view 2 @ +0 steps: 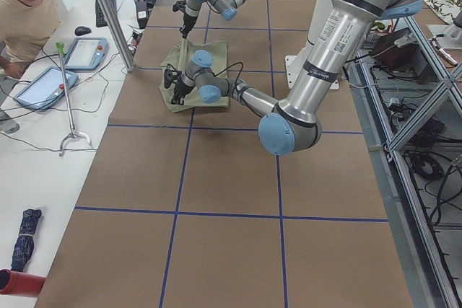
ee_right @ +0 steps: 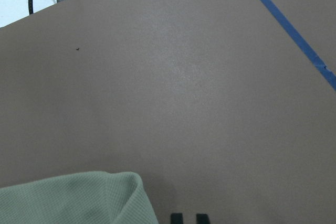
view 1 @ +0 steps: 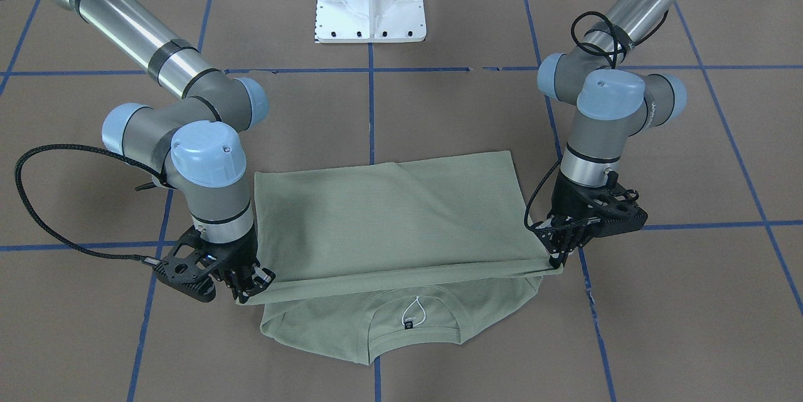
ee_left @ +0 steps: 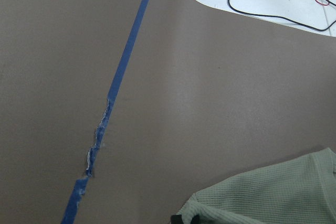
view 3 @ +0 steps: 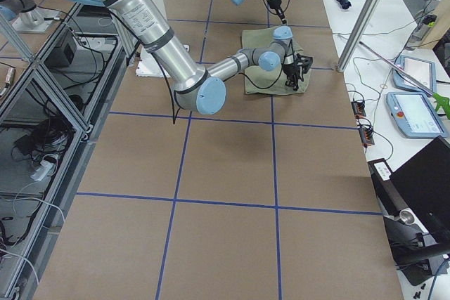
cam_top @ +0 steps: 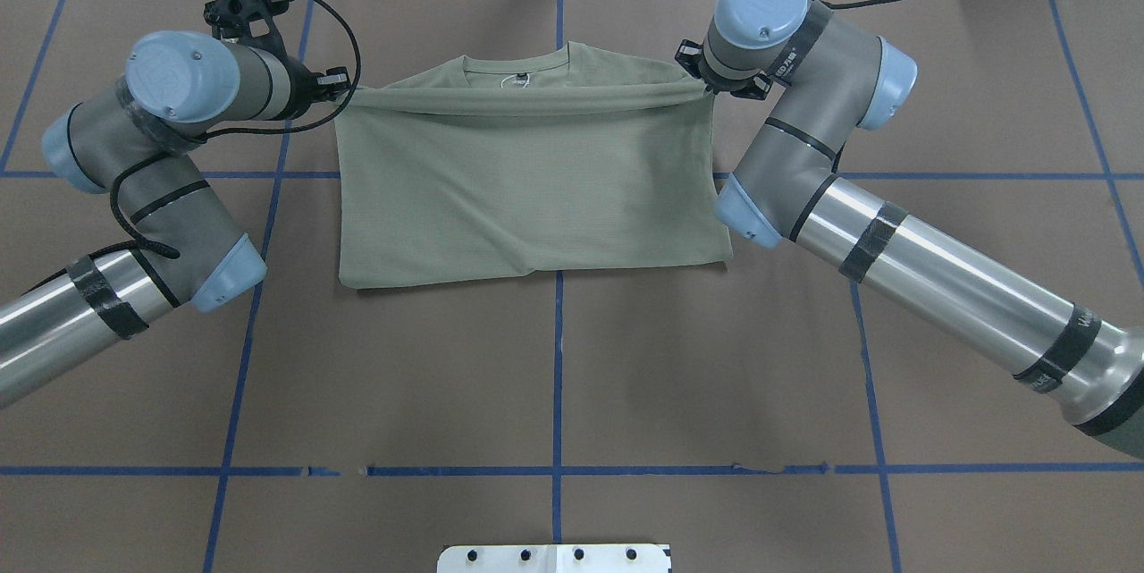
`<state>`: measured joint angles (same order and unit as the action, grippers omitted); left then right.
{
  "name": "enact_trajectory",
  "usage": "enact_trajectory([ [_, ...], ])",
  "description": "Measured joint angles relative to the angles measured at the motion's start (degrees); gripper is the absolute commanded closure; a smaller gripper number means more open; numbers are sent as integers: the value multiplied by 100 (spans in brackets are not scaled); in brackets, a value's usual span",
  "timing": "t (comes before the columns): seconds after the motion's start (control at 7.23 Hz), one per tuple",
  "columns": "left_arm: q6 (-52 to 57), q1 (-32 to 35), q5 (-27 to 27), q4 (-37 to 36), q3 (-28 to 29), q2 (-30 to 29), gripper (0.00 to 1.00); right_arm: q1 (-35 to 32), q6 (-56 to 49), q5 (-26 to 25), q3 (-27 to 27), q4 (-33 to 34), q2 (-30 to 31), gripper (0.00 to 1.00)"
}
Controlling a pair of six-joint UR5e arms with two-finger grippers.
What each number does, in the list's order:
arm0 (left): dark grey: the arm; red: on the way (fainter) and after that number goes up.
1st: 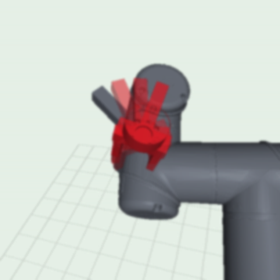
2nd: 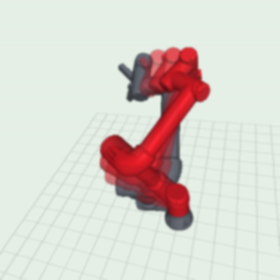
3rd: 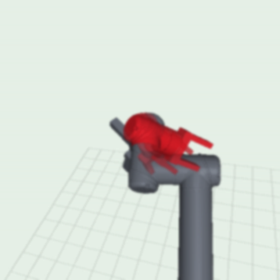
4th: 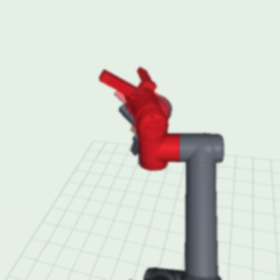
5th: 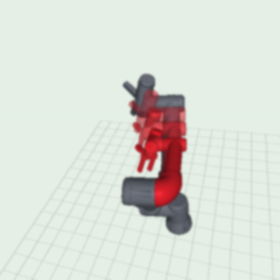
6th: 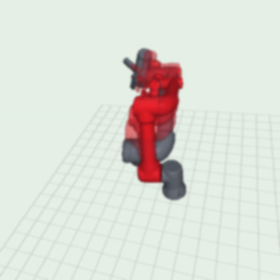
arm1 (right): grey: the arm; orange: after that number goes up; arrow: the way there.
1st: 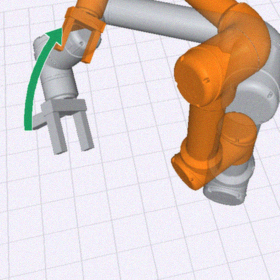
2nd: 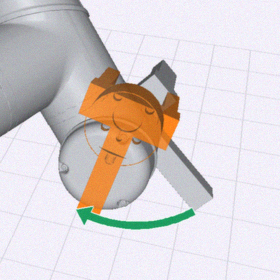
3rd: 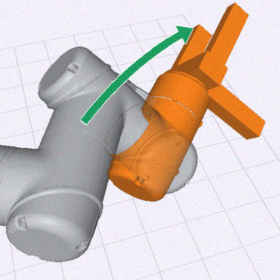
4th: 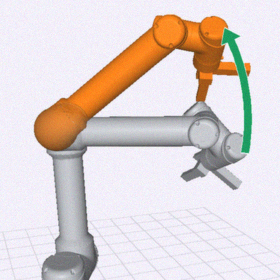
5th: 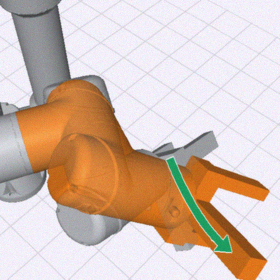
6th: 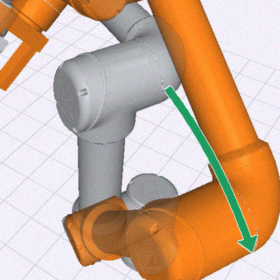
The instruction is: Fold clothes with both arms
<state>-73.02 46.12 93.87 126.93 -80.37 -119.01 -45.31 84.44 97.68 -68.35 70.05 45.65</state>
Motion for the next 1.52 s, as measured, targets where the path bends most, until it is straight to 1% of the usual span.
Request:
enact_trajectory([
  [0.14, 4, 16, 4, 80, 2, 0, 47, -13, -25, -2, 7, -2, -23, 0],
  [0.41, -7, 51, 63, 280, -16, -4, 47, -49, -27, 13, -61, -36, -42, 0],
  [0.55, -99, 110, 210, 482, -77, -10, 48, -73, 5, 95, -261, -95, 17, 0],
  [0.69, -323, 162, 428, 653, -208, -17, 51, -26, 91, 202, -691, -131, 285, 0],
  [0.83, -520, 183, 580, 736, -356, -25, 58, 143, 274, 242, -1277, -151, 712, 0],
  [0.97, -590, 184, 644, 769, -471, -35, 49, 367, 532, 236, -1825, -161, 1128, 0],
  [1.11, -610, 189, 666, 775, -586, -37, 9, 566, 817, 227, -2266, -165, 1515, 0],
  [1.24, -617, 190, 671, 771, -688, -24, 0, 753, 1146, 218, -2614, -166, 1873, 2],
  [1.38, -616, 189, 668, 759, -738, -6, 0, 938, 1503, 169, -2818, -167, 2096, 11],
  [1.52, -612, 187, 661, 744, -749, 8, 0, 1127, 1779, 42, -2890, -165, 2185, 33],
])
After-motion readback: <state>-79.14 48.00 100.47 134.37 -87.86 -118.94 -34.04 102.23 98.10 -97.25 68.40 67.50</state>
